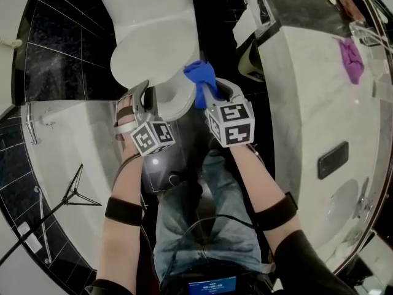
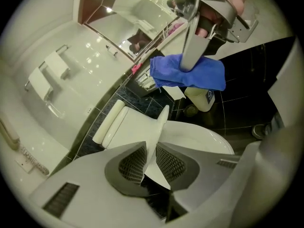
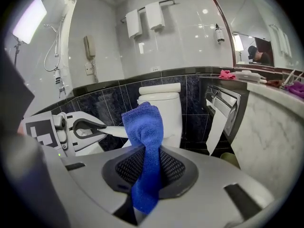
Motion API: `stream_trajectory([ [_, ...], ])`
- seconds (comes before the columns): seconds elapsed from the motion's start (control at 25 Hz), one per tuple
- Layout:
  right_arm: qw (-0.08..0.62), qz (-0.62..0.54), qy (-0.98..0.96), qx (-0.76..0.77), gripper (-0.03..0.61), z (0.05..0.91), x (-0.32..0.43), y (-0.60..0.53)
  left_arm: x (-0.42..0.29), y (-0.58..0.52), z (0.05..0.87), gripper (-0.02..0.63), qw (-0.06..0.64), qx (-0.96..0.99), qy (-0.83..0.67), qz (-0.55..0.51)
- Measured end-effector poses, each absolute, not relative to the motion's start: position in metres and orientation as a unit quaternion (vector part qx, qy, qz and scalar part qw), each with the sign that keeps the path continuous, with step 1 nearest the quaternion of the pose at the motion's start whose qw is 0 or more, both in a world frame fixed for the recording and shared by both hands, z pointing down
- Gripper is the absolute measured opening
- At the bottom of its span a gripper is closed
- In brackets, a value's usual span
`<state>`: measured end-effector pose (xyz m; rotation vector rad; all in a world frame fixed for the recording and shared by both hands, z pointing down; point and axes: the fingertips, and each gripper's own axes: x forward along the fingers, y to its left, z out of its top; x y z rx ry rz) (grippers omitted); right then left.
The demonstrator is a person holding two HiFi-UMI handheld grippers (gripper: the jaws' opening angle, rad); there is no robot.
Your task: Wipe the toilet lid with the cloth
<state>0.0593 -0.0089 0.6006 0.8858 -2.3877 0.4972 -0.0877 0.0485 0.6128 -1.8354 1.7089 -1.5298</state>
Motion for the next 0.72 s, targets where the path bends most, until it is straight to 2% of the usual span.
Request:
stream_trajectory([
  [0.44, 0.266, 0.187, -0.879, 0.349, 0.097, 0.665, 0.063, 0.009, -0.06, 0.099, 0.699, 0.067, 0.107, -0.643, 0.563, -0.508],
  [0.72, 0.271, 0.184, -0.874, 0.358, 0.097, 0.705, 0.072, 0.019, -0.047, 0.128, 0.773, 0.074, 0.084, -0.652, 0.542, -0.522],
])
